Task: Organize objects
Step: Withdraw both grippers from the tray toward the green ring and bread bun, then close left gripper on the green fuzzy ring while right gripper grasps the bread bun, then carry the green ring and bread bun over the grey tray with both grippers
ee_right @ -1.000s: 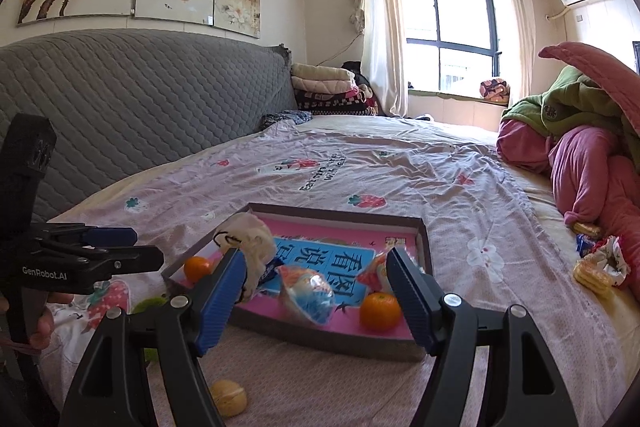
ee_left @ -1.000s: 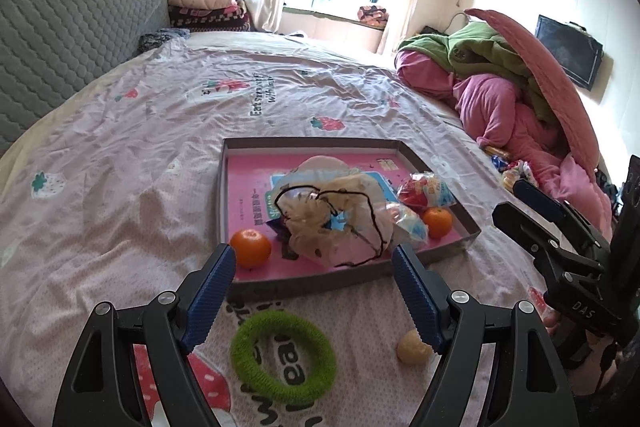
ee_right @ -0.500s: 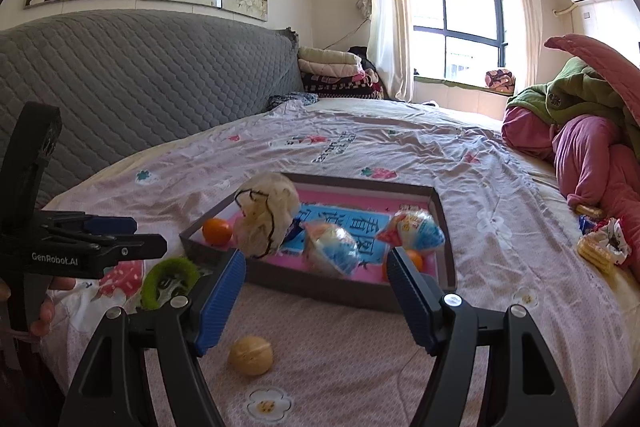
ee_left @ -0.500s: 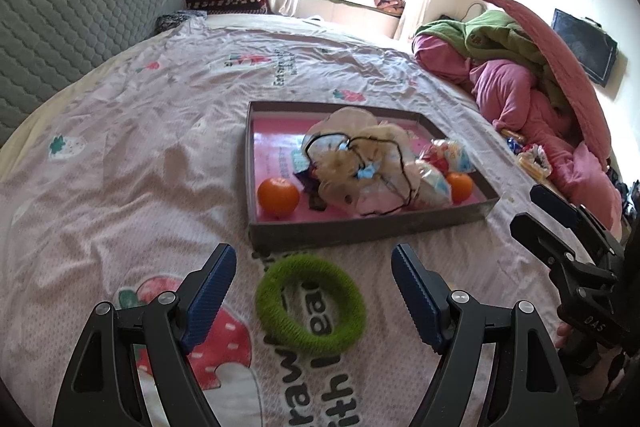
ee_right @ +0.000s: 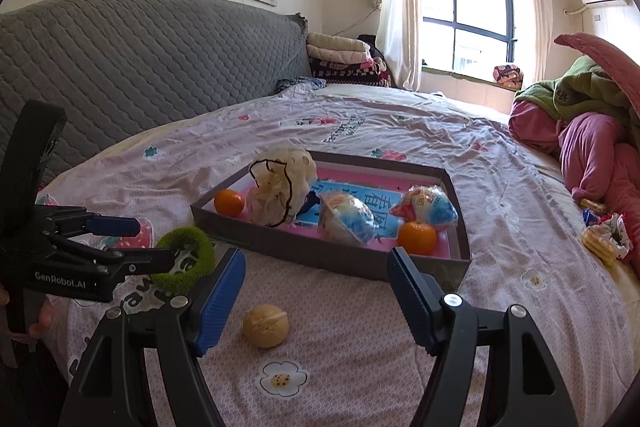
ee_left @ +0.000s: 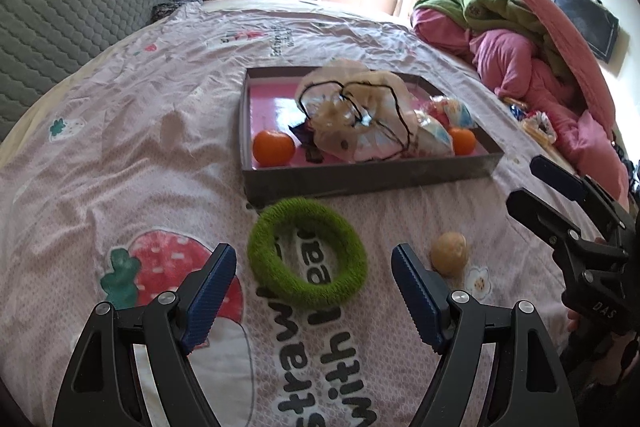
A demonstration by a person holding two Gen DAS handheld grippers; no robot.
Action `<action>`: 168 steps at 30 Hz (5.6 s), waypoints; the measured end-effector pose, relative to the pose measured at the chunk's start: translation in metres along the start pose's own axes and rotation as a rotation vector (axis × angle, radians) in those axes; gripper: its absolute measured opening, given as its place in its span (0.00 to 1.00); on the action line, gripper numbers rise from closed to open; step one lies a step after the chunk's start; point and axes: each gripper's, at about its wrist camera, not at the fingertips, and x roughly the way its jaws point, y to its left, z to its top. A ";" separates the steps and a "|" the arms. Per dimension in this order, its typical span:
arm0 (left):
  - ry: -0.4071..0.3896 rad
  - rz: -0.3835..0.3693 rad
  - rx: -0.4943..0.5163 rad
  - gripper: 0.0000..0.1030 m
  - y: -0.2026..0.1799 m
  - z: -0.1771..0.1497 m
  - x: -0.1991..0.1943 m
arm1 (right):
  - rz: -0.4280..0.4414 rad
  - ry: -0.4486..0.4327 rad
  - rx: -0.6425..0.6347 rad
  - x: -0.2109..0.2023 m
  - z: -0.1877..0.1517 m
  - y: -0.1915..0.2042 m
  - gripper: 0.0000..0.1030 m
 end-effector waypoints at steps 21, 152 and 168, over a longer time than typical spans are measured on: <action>0.047 0.020 0.004 0.79 -0.006 -0.012 0.027 | 0.012 0.134 -0.039 0.024 -0.024 0.016 0.70; -0.148 0.019 0.081 0.21 -0.007 0.089 0.048 | -0.089 -0.016 0.014 0.035 0.047 -0.076 0.34; -0.080 0.000 0.012 0.21 0.016 0.086 0.077 | -0.140 0.153 0.042 0.071 0.027 -0.094 0.34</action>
